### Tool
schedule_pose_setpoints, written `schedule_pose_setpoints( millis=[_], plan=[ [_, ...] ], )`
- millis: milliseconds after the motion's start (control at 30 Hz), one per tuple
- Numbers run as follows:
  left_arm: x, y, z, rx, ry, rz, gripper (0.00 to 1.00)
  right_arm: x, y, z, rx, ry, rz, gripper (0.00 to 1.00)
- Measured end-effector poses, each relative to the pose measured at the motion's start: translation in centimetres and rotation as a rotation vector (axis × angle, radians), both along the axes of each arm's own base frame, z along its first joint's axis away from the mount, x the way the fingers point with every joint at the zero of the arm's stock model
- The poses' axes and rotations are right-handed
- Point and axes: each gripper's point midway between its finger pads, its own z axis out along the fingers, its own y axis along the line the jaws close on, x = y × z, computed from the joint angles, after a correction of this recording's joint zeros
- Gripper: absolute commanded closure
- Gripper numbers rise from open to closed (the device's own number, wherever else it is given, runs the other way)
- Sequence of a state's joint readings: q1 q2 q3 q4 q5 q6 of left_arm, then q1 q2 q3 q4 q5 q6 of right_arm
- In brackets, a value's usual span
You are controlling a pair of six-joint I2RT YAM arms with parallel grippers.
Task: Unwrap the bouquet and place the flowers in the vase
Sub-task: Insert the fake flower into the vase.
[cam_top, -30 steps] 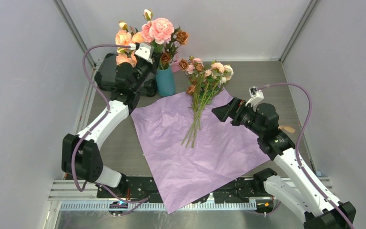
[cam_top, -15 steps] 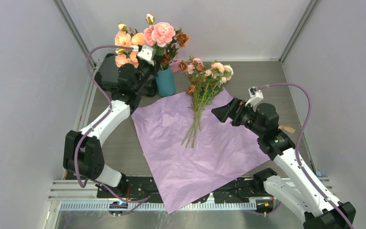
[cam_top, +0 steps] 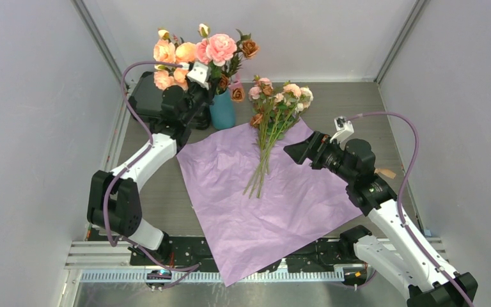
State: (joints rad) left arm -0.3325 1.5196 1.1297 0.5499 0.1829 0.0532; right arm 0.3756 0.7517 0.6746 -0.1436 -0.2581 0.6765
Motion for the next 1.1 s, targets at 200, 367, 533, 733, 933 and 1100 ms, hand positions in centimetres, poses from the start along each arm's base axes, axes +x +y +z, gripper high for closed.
schedule_pose_setpoints(
  millis=[200, 367, 533, 733, 933, 1100],
  plan=[
    [0.2, 0.0, -0.5, 0.007, 0.01, 0.0, 0.93, -0.1, 0.1, 0.0, 0.006, 0.005, 0.005, 0.0],
    [0.2, 0.0, -0.6, 0.009, 0.011, 0.0, 0.83, -0.1, 0.1, 0.0, 0.008, 0.006, 0.008, 0.0],
    [0.1, 0.0, -1.4, 0.02, 0.036, 0.0, 0.73, -0.2, 0.2, 0.0, 0.009, 0.007, 0.012, 0.0],
    [-0.1, 0.0, -3.4, 0.04, 0.094, 0.0, 0.66, -0.2, 0.2, 0.0, 0.01, 0.008, 0.016, 0.0],
    [-0.1, 0.1, -3.8, 0.043, 0.105, 0.0, 0.62, -0.3, 0.3, 0.0, 0.014, 0.01, 0.021, 0.0],
    [-0.3, 0.1, -4.4, 0.046, 0.117, 0.0, 0.54, -0.3, 0.4, 0.0, 0.015, 0.011, 0.025, 0.0]
  ],
)
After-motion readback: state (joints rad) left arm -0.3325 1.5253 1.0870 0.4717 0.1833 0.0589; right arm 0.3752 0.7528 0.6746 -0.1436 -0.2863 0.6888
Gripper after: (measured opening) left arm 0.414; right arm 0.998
